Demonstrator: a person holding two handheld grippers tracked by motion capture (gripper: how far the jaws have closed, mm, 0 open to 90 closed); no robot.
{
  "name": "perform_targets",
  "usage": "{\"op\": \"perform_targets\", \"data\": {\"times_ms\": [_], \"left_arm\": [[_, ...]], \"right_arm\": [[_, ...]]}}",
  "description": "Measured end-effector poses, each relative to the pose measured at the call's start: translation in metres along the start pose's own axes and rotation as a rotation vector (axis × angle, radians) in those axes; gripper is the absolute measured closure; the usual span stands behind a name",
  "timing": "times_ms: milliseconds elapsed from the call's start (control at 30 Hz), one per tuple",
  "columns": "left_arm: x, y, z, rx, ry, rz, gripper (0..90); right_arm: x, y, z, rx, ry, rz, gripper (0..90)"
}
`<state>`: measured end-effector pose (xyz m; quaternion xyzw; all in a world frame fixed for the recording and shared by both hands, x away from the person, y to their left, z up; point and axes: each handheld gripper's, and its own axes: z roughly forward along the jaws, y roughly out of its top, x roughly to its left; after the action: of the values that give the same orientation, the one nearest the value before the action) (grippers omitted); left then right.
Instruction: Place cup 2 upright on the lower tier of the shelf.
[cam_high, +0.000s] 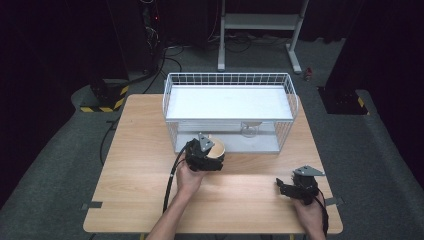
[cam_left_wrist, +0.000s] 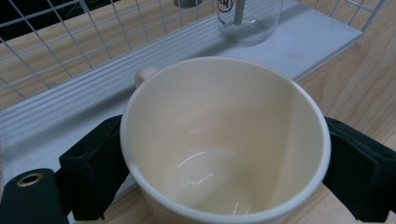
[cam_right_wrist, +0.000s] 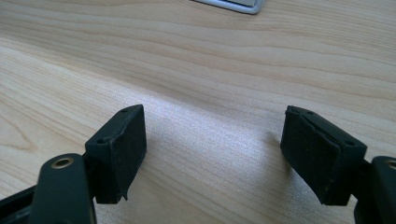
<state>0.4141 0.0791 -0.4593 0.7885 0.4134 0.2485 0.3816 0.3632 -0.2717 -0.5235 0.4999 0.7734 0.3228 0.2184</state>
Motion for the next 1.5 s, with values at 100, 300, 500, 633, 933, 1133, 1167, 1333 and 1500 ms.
{"op": "perform_targets", "data": {"times_ms": [100,300,500,633,933,1133,1167,1333,1500], "left_arm": [[0.003,0.003,0.0,-0.015,0.005,-0.021,10.6],[0.007,0.003,0.005,-0.031,0.008,-0.057,10.6],[0.012,0.008,0.012,-0.031,0.02,-0.057,10.6],[0.018,0.006,0.017,-0.038,0.006,-0.078,10.5],[0.016,0.004,0.023,-0.039,0.047,-0.028,9.1],[0.017,0.003,0.026,-0.036,0.051,-0.009,8.3],[0.017,0.003,0.027,-0.037,0.056,-0.006,8.2],[0.016,0.002,0.033,-0.004,0.097,0.027,6.0],[0.019,0.0,0.039,0.008,0.094,0.007,6.2]], "right_arm": [[0.0,0.0,0.0,0.0,0.0,-0.001,22.6],[0.0,0.0,0.0,0.0,0.0,-0.001,22.6],[0.0,0.0,0.0,0.0,0.0,-0.001,22.6],[0.0,0.0,0.0,0.0,0.0,0.0,22.6],[0.0,0.0,0.0,0.0,0.0,0.0,22.6],[0.0,0.0,0.0,-0.001,0.0,0.001,22.6],[0.0,0.0,0.0,-0.001,0.0,0.002,22.6],[0.0,0.0,0.0,0.001,-0.001,0.004,22.6],[0.0,0.0,0.0,0.001,0.0,0.005,22.6]]}}
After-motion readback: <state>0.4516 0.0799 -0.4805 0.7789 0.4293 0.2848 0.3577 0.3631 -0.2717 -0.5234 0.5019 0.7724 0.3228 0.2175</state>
